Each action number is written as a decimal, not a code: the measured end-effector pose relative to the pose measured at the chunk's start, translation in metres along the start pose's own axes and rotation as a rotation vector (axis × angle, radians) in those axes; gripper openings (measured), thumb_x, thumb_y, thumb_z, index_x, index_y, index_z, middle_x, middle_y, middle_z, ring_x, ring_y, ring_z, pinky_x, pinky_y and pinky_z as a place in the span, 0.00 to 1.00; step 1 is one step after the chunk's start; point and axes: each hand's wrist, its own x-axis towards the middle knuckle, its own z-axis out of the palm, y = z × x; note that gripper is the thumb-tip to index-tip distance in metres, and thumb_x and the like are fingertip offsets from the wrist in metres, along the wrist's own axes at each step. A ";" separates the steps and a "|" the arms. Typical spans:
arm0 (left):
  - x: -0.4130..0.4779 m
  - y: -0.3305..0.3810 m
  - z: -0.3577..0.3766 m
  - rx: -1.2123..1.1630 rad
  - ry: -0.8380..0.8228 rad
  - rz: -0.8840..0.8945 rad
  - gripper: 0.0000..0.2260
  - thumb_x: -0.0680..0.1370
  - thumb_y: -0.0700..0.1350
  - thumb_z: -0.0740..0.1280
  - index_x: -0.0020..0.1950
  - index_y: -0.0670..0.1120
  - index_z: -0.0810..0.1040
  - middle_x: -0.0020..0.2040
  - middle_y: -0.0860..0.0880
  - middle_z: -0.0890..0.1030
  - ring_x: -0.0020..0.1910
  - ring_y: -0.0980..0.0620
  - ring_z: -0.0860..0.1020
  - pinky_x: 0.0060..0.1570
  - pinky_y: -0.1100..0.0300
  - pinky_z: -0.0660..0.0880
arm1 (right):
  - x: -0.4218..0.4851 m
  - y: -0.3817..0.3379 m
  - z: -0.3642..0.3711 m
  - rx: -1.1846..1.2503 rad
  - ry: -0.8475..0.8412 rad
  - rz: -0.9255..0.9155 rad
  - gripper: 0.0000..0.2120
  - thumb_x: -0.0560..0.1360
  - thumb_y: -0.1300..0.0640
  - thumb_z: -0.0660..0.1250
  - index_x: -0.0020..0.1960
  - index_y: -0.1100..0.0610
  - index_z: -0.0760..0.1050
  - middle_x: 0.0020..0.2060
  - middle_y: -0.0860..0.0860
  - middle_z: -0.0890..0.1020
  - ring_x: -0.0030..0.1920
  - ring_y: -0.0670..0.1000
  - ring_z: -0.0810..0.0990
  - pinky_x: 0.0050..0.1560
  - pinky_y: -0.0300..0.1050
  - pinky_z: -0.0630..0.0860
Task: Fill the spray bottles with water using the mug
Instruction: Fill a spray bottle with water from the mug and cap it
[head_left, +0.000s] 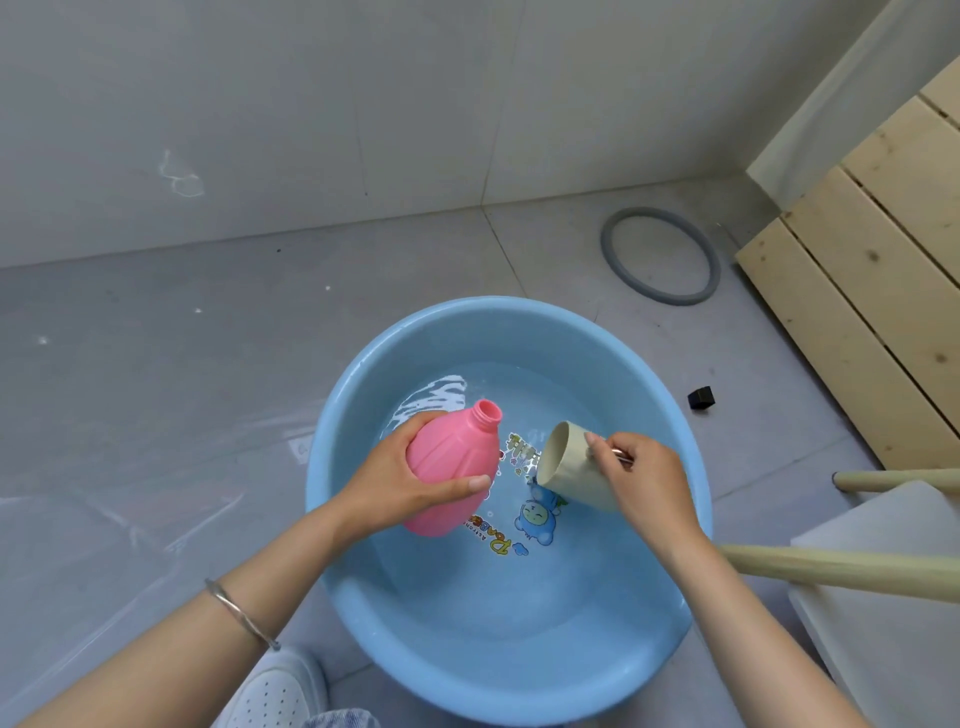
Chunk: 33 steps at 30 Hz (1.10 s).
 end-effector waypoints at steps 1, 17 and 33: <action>0.000 -0.001 0.000 0.002 0.003 -0.002 0.37 0.53 0.65 0.78 0.60 0.61 0.75 0.55 0.58 0.81 0.50 0.59 0.81 0.47 0.64 0.78 | 0.000 0.000 0.003 -0.004 -0.001 0.001 0.21 0.77 0.49 0.64 0.35 0.65 0.74 0.30 0.61 0.74 0.34 0.58 0.70 0.34 0.48 0.60; 0.000 -0.002 -0.001 -0.023 0.010 0.000 0.37 0.53 0.66 0.78 0.60 0.61 0.74 0.54 0.58 0.81 0.48 0.61 0.81 0.44 0.67 0.77 | -0.004 -0.008 0.010 0.382 -0.026 0.149 0.21 0.79 0.51 0.62 0.31 0.60 0.72 0.31 0.52 0.80 0.33 0.46 0.75 0.34 0.36 0.66; -0.002 -0.004 -0.001 0.019 0.000 0.059 0.36 0.54 0.64 0.79 0.60 0.62 0.74 0.55 0.59 0.80 0.49 0.61 0.80 0.45 0.68 0.77 | -0.034 -0.052 -0.060 0.832 0.165 0.070 0.18 0.74 0.60 0.68 0.29 0.63 0.66 0.20 0.42 0.64 0.25 0.40 0.67 0.31 0.27 0.64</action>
